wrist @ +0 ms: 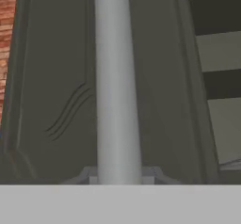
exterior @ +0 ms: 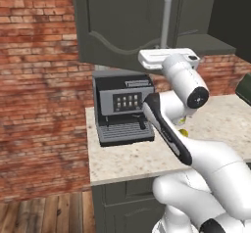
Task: Pick the pan from the cabinet and place it on the stove. Then turn on the stove burner for the pan.
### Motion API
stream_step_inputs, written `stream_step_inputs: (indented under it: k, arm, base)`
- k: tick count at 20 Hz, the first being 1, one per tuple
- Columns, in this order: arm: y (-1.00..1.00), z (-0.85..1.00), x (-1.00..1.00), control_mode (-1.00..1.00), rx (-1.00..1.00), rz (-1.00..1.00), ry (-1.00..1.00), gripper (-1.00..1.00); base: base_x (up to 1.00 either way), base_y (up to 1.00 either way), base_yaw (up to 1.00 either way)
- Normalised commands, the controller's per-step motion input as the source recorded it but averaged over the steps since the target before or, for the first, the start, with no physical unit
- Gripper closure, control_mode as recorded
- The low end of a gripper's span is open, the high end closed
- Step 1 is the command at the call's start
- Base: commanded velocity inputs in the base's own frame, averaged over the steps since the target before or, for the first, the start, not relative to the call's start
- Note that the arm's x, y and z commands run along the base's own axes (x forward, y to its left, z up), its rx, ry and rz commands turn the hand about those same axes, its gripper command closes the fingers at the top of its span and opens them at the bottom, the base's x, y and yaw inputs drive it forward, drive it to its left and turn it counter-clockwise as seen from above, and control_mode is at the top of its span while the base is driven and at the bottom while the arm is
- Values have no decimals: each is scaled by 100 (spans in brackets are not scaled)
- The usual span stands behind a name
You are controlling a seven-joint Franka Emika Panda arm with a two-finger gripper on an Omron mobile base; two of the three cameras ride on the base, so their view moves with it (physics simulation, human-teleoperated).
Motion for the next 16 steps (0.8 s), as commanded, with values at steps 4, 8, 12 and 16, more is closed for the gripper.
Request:
stream_step_inputs:
  k: [4,8,12,16]
  arm:
    - [12,0,-62,-100,0,0,0,100]
    - [-8,0,-38,-100,1,0,0,-100]
    - [-21,0,-14,-100,5,0,0,-100]
    - [-31,0,-18,-100,9,0,0,-100]
  base:
    - [0,0,0]
    - [0,0,0]
    - [0,0,0]
    - [0,0,0]
